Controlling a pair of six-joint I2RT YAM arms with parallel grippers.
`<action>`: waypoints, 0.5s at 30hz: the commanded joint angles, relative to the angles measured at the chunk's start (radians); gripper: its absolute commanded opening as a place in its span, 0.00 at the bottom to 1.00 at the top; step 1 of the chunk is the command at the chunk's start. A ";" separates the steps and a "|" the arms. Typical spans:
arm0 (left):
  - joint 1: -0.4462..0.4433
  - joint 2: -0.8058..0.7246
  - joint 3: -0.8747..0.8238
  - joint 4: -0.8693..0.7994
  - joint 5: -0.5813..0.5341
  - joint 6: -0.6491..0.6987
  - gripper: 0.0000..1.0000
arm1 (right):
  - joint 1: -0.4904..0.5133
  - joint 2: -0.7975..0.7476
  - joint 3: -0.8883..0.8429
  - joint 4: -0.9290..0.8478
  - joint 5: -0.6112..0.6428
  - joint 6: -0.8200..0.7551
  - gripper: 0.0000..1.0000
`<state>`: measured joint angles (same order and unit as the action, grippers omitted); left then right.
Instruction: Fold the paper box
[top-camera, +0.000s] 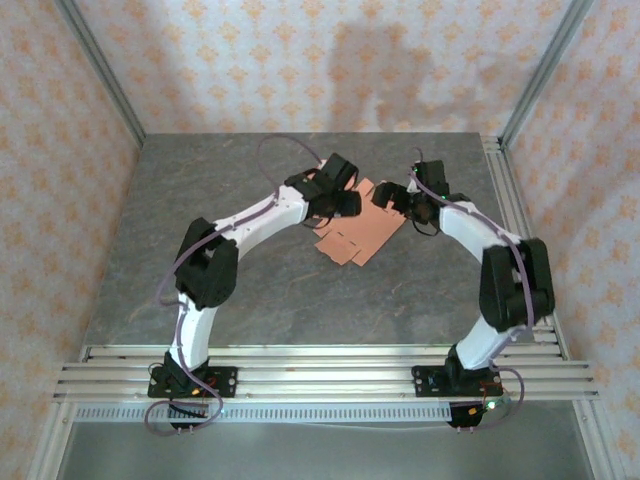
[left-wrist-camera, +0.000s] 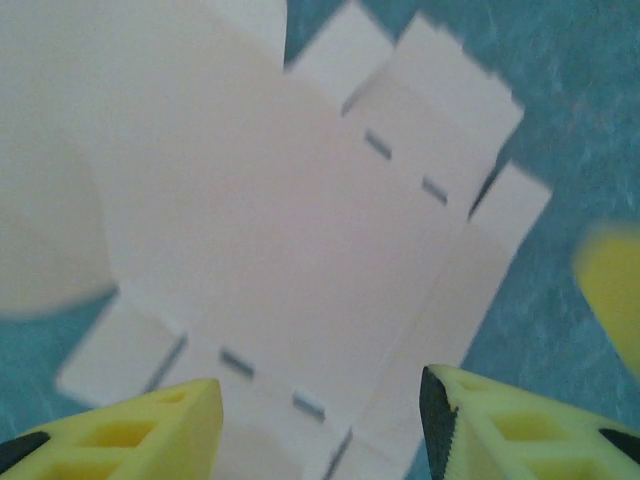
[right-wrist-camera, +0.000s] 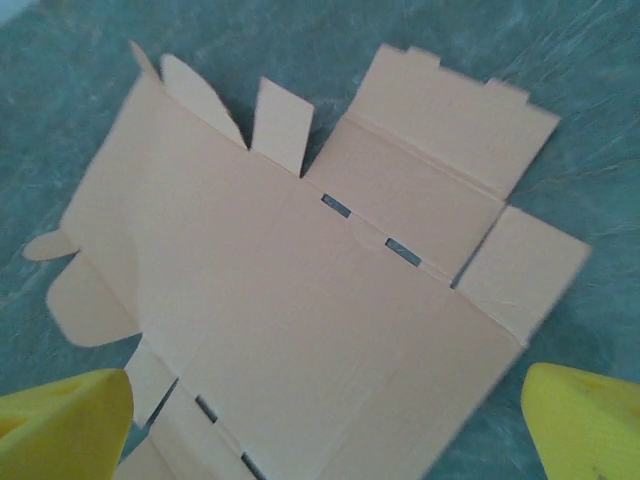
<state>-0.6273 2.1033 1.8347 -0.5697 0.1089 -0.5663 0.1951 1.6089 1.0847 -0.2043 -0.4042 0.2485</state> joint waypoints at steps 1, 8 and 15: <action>0.044 0.149 0.139 -0.121 -0.053 0.111 0.54 | -0.008 -0.120 -0.093 -0.030 0.056 -0.068 1.00; 0.122 0.445 0.521 -0.259 -0.016 0.131 0.50 | -0.008 -0.330 -0.293 -0.010 0.061 -0.027 0.99; 0.143 0.419 0.395 -0.245 0.028 0.079 0.52 | -0.008 -0.351 -0.356 -0.035 0.082 0.051 0.99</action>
<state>-0.4847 2.5725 2.3253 -0.7513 0.1158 -0.4667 0.1925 1.2762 0.7494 -0.2386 -0.3542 0.2523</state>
